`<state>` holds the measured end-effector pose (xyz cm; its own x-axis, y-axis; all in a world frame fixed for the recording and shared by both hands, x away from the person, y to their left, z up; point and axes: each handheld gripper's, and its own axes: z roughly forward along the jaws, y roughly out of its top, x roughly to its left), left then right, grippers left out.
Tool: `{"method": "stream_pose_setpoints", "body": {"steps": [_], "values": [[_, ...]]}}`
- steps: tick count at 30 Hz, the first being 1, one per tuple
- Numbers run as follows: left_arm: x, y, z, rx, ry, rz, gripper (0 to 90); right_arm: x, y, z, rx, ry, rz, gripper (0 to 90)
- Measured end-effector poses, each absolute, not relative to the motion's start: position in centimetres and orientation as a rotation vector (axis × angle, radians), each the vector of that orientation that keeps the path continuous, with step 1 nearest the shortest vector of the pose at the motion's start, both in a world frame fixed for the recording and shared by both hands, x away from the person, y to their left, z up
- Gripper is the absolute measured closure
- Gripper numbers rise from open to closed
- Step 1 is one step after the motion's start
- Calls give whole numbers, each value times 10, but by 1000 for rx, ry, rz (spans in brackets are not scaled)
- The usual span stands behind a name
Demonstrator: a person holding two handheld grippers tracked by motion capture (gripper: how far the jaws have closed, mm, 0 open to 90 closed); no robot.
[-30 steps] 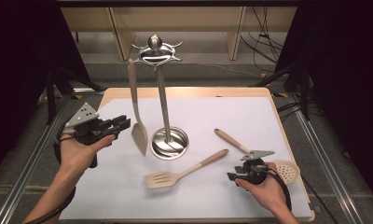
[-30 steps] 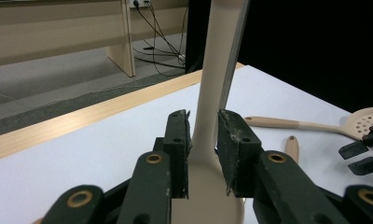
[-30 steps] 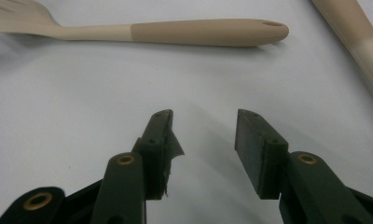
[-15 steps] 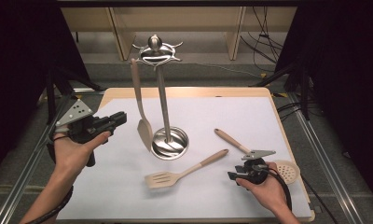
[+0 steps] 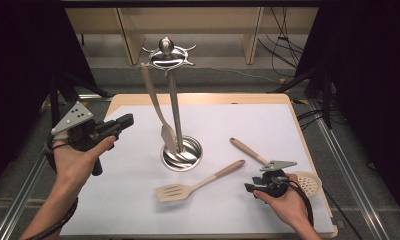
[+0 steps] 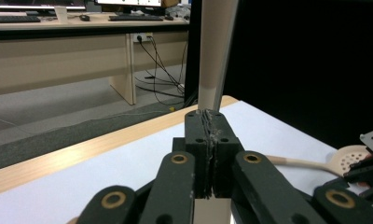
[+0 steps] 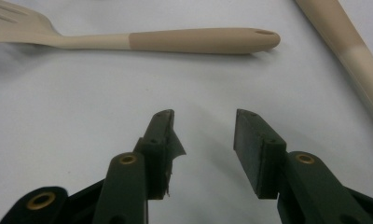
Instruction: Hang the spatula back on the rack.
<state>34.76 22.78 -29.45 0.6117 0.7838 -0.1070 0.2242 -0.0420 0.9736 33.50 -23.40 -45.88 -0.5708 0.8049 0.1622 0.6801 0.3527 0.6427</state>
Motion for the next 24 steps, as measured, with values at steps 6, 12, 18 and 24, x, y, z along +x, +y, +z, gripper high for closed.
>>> {"method": "stream_pose_setpoints", "body": {"steps": [6,12,18,24], "values": [[348,228,-289,1577,873,565,891,336,-235,-457,1345,2440,992,583],[347,227,-286,1577,865,575,891,339,-235,-458,1294,2431,997,583],[345,227,-283,1567,861,588,891,338,-233,-456,1311,2448,986,583],[345,226,-281,1557,862,596,891,338,-233,-457,1320,2436,995,583]]}}
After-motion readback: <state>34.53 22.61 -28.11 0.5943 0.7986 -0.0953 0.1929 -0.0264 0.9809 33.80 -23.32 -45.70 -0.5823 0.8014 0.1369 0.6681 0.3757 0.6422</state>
